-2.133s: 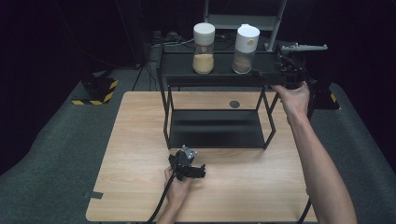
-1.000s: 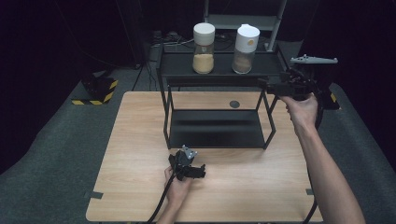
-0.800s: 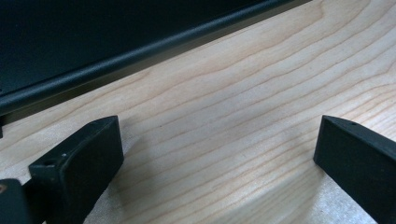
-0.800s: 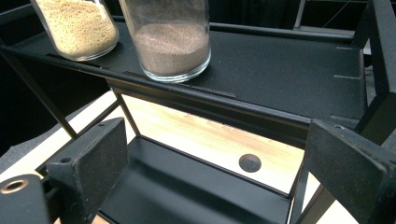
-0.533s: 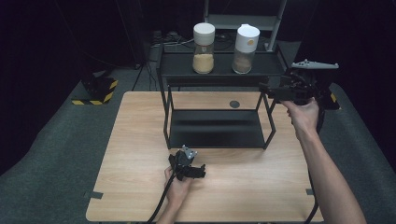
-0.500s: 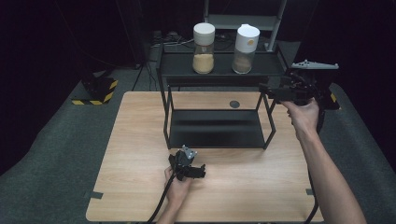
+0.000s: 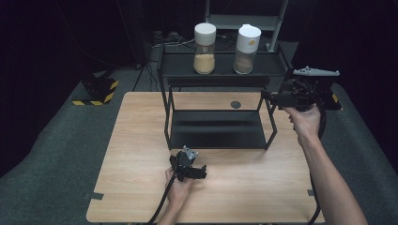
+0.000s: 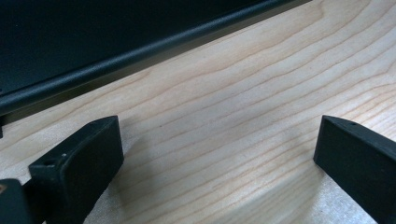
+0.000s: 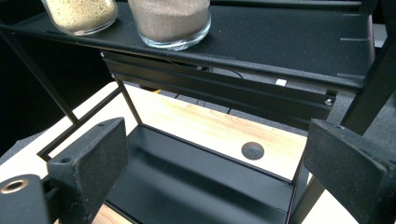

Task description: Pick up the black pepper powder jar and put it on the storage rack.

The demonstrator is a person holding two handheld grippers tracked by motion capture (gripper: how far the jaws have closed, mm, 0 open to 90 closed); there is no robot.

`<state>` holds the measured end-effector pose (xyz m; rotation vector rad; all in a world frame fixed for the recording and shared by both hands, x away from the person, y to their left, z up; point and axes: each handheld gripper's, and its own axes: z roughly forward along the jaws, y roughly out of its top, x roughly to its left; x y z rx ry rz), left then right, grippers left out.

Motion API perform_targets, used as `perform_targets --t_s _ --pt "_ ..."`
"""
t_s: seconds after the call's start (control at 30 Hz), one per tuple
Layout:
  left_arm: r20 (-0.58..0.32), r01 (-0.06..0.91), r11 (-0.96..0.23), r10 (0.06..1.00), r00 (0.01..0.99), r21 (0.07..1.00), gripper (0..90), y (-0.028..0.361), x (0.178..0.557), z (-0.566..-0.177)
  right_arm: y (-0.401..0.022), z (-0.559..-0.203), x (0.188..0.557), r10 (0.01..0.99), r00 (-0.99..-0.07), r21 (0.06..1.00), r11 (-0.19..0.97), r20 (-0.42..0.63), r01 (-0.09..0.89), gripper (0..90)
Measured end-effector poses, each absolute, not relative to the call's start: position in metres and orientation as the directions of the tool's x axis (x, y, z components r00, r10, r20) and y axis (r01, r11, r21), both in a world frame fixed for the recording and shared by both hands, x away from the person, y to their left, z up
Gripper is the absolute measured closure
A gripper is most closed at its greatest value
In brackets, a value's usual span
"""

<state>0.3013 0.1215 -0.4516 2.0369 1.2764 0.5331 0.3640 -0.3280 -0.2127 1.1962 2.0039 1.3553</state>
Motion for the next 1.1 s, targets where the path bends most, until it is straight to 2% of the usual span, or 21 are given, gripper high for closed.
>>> perform_targets --t_s 1.1 --pt "-0.007 0.626 -0.301 0.898 0.439 0.719 1.2 0.122 0.301 -0.452 -0.337 -0.247 0.358 0.841 -0.527 0.883 0.148 0.125 0.446 6.2"
